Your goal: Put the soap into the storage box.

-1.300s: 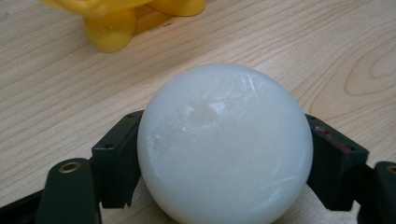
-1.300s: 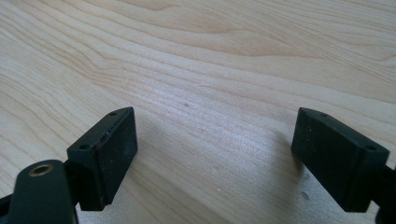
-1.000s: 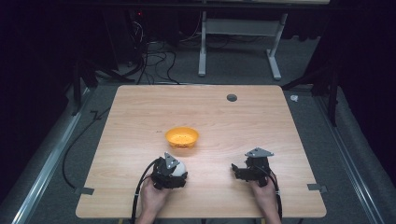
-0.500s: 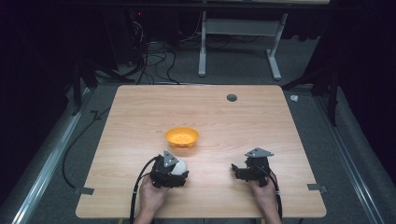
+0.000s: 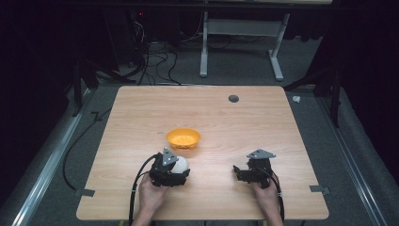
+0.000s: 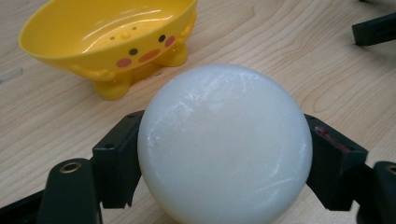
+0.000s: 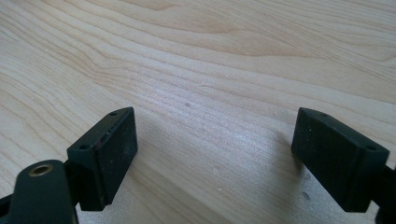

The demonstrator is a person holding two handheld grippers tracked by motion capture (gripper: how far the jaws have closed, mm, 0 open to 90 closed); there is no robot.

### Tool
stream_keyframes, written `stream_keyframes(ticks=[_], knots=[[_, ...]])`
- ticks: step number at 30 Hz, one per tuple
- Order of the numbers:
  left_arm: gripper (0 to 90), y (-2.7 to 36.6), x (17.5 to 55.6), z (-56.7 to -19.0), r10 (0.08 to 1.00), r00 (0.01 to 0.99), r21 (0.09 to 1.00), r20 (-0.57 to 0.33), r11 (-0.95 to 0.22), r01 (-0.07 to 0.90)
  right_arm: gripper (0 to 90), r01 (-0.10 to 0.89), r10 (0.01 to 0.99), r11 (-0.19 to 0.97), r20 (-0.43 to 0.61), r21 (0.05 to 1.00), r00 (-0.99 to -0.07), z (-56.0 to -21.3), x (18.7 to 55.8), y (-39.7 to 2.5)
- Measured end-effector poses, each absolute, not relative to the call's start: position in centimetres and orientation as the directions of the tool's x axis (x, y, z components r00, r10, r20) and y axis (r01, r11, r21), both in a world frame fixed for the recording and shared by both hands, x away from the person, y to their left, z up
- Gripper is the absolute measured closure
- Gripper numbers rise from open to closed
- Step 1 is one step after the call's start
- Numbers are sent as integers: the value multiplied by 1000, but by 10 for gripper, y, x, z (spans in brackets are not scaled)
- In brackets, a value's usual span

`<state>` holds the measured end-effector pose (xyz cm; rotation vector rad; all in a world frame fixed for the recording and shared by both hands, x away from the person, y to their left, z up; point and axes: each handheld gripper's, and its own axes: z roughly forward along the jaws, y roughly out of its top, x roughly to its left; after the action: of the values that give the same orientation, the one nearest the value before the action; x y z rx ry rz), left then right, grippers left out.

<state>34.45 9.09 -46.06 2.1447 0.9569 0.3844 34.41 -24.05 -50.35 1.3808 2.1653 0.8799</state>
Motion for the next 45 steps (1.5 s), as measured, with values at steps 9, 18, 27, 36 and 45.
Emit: stream_keyframes(ticks=[9,18,27,36,45], knots=[[243,91,351,-448,721,693,740,-21,-455,495,151,641,909,305,-15,704,-416,-504,344,-241],[243,92,359,-439,717,696,751,-36,-440,492,151,641,909,305,-16,704,-416,-504,344,-241],[243,90,367,-431,716,698,747,-20,-453,486,151,641,909,305,-16,705,-416,-504,344,-241],[243,87,383,-425,721,693,744,-17,-454,490,151,641,909,306,-16,704,-416,-504,344,-241],[243,83,395,-419,722,692,748,-20,-448,490,151,640,909,306,-16,705,-416,-504,344,-241]])
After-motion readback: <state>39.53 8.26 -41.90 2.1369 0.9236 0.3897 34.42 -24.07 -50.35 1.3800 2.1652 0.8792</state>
